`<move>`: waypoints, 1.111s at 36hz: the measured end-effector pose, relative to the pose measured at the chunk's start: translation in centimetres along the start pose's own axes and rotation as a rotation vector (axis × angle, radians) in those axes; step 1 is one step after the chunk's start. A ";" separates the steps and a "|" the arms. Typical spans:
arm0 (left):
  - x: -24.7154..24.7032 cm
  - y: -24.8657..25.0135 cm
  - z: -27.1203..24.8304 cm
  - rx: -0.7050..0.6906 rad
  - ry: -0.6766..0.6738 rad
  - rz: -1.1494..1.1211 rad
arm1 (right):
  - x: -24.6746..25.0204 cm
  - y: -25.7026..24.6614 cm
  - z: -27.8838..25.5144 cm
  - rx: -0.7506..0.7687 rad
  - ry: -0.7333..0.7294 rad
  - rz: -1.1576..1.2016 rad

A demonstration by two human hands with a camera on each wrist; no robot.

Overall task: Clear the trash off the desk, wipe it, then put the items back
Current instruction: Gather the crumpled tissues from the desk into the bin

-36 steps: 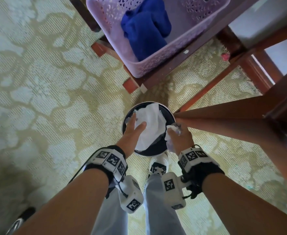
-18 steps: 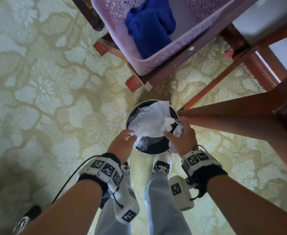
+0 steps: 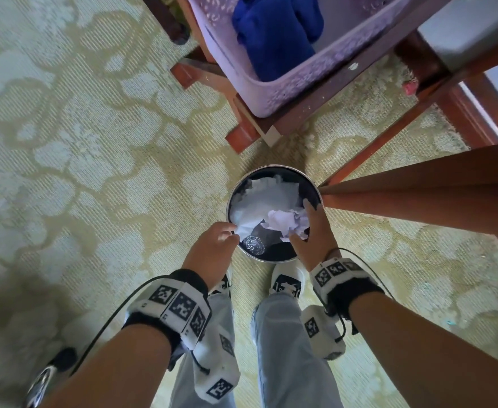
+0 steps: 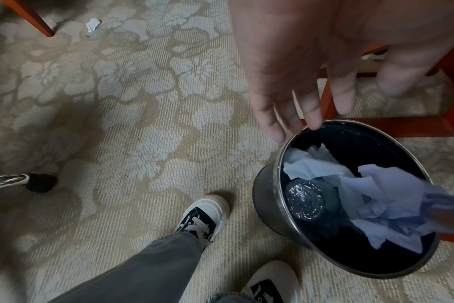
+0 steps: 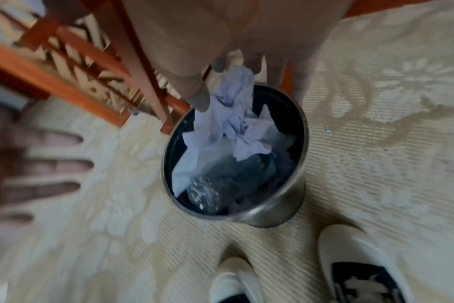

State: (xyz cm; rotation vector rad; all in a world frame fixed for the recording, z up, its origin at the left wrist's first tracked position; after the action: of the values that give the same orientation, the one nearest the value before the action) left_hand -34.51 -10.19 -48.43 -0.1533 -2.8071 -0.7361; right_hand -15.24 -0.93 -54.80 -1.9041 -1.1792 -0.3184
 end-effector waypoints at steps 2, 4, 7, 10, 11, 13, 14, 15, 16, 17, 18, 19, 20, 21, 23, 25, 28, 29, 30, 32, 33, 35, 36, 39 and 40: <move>0.1 0.1 -0.1 -0.008 0.009 -0.007 | -0.1 -0.2 -0.4 0.103 0.041 -0.052; 0.2 0.1 -0.2 -0.012 0.013 -0.014 | -0.2 -0.5 -0.8 0.194 0.100 -0.094; 0.4 -0.1 -0.5 -0.007 0.014 -0.018 | -2.4 -0.5 -1.0 0.249 0.001 -0.352; 1.0 -0.4 -0.7 -0.004 0.034 -0.023 | -6.9 2.6 -0.7 0.135 -0.378 -0.766; 1.1 -0.5 -0.8 -0.007 0.043 -0.020 | -7.4 3.3 -0.4 0.096 -0.445 -0.827; 1.3 -0.6 -0.8 -0.013 0.058 -0.013 | -7.5 3.5 0.5 0.037 -0.467 -0.812; 1.3 -0.6 -0.9 -0.013 0.061 -0.003 | -7.2 3.2 0.9 0.029 -0.446 -0.757; 1.2 -0.5 -1.0 -0.008 0.058 0.013 | -6.6 2.5 1.1 0.037 -0.411 -0.678; 1.0 -0.3 -1.2 -0.002 0.053 0.030 | -5.8 1.5 1.0 0.056 -0.367 -0.597; 0.9 0.1 -1.4 0.006 0.049 0.043 | -4.7 0.5 0.7 0.082 -0.329 -0.524; 0.7 0.6 -1.8 0.013 0.046 0.057 | -3.8 -0.3 0.2 0.100 -0.307 -0.456; 0.5 1.3 -2.4 0.017 0.042 0.068 | -2.8 -1.2 -0.7 0.109 -0.301 -0.397; 0.3 2.1 -3.1 0.017 0.039 0.075 | -1.8 -2.0 -1.5 0.116 -0.298 -0.341; 0.2 3.0 -3.9 0.015 0.034 0.081 | -0.7 -2.8 -2.6 0.128 -0.290 -0.294; 0.0 5.2 -6.0 0.006 0.022 0.092 | 1.9 -4.5 -5.1 0.131 -0.283 -0.205; 0.3 7.8 -8.6 -0.029 0.017 0.110 | 5.1 -6.6 -7.8 0.085 -0.265 -0.109; 0.6 12.0 -13.2 -0.113 -0.017 0.138 | 9.3 -9.4 -12.2 0.049 -0.239 0.044; 0.8 13.3 -14.8 -0.145 -0.027 0.146 | 10.8 -10.2 -13.5 0.049 -0.206 0.112; 1.0 14.4 -16.4 -0.179 -0.038 0.153 | 12.3 -10.7 -14.8 0.030 -0.174 0.191; 1.3 16.0 -19.3 -0.228 -0.067 0.176 | 15.2 -11.5 -17.6 -0.033 -0.121 0.340; 1.6 16.6 -20.7 -0.248 -0.085 0.194 | 16.8 -11.9 -19.0 -0.054 -0.079 0.389; 2.2 17.6 -23.3 -0.297 -0.108 0.254 | 20.0 -12.8 -21.8 -0.066 0.022 0.464; 2.7 18.1 -24.5 -0.322 -0.108 0.284 | 21.4 -13.1 -23.1 -0.058 0.072 0.493; 4.2 19.2 -28.1 -0.385 -0.095 0.350 | 24.1 -14.0 -27.9 -0.077 0.145 0.580; 4.6 19.5 -29.3 -0.410 -0.092 0.372 | 24.8 -14.2 -29.4 -0.080 0.166 0.600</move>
State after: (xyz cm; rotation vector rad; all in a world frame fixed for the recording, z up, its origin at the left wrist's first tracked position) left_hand -30.07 -7.55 -13.34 -0.7715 -2.5535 -1.2142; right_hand -7.90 -5.69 -14.73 -2.1506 -0.4551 -0.1886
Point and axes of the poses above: each hand's wrist, its own z-axis towards the middle knuckle, its own x-axis out of the back of the hand, y = z × x, the point moved 9 cm from there along z, towards the middle knuckle
